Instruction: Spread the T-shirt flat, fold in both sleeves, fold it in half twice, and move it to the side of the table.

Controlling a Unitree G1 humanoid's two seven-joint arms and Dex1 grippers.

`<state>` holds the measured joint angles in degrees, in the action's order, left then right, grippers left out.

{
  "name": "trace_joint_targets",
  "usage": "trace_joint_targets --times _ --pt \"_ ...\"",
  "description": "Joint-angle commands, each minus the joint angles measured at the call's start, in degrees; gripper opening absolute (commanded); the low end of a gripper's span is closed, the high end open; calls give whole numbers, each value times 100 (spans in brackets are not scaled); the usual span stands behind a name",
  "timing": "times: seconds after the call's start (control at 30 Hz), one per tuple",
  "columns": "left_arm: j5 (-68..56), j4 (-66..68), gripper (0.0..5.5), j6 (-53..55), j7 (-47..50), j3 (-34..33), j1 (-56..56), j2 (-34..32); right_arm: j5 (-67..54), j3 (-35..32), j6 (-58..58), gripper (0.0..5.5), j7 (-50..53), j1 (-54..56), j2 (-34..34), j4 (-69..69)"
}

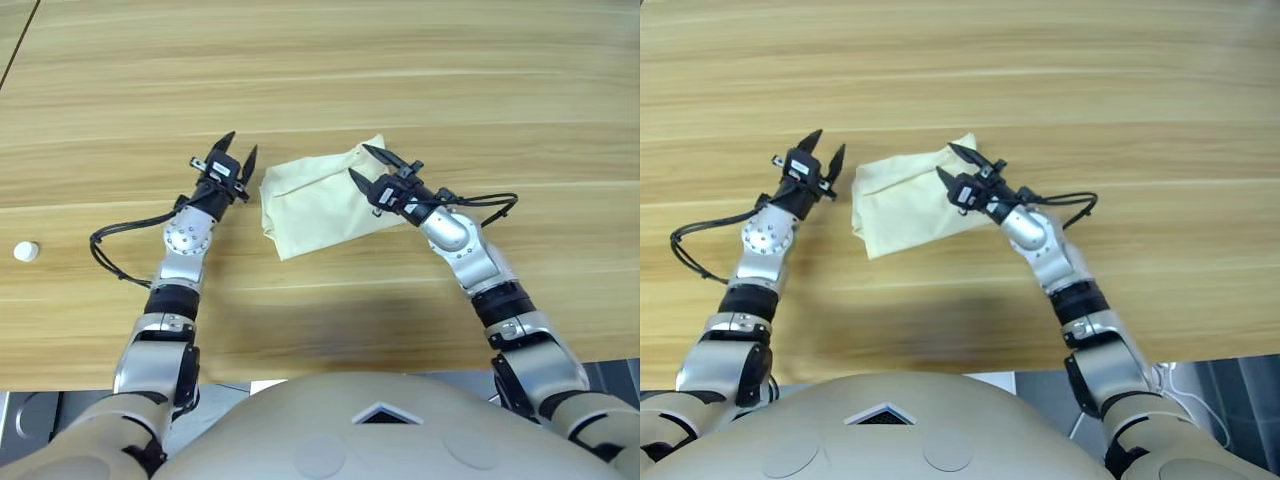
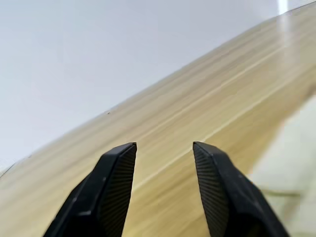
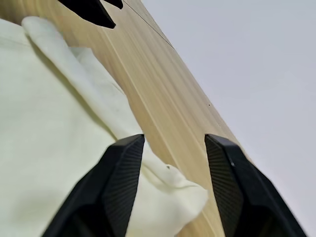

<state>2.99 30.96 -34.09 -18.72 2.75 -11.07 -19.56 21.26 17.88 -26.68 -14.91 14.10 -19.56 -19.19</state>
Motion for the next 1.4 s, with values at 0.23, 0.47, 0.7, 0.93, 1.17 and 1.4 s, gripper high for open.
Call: trace_joint_targets --times 0.23,0.47,0.7,0.93,1.17,1.4 --pt "1965 -1659 213 -347 -797 1250 301 -894 282 340 60 225 -137 -71 -3 -559" --pt "3179 -771 213 -20 86 1608 -571 -739 553 723 -159 225 -246 -18 -61 -1176" --pt "3815 908 213 437 1064 2032 -1703 -296 529 813 -221 225 -306 2 -51 -1151" --pt "3899 2156 213 416 1837 2204 -2232 -323 530 850 -224 225 -272 27 -7 -1185" --pt "3459 3108 213 276 3040 1775 -2780 -595 451 769 -250 225 -207 97 58 -1187" --pt "2398 2450 213 -290 3483 840 -2181 -805 -2709 -685 621 225 -398 121 979 386"
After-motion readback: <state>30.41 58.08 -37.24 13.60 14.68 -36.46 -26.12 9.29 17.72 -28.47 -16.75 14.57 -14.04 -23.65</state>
